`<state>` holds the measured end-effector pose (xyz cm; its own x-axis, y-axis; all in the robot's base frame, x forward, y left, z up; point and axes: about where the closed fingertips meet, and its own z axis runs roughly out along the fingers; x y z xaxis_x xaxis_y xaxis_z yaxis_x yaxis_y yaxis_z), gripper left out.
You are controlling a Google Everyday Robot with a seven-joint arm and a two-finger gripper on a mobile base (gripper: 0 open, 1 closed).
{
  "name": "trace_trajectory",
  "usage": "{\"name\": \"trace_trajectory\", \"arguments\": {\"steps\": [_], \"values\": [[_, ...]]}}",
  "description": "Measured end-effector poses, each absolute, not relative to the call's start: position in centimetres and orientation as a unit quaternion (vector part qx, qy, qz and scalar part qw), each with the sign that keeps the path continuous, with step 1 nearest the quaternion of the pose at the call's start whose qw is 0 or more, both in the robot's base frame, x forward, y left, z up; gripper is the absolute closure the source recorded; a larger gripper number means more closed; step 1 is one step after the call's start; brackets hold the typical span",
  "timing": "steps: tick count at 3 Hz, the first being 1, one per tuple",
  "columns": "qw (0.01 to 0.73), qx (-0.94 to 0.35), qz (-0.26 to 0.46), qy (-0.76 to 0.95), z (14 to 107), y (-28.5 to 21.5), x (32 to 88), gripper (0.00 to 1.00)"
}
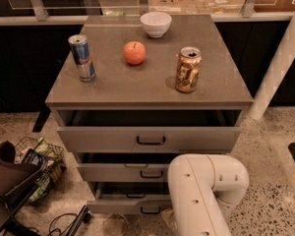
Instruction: Close bottom drawer
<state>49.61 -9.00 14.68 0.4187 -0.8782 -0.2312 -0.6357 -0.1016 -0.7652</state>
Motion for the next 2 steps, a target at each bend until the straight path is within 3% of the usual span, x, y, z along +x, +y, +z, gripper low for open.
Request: {"name": "trace_trajectory", "arguments": {"steps": [1,2], "values": [[0.424,-0.728,-0.143,0.519,14.69,-8.81,49.71,0.04],[0.424,-0.728,-0.143,0.519,14.69,-8.76,48.8,0.0]]}}
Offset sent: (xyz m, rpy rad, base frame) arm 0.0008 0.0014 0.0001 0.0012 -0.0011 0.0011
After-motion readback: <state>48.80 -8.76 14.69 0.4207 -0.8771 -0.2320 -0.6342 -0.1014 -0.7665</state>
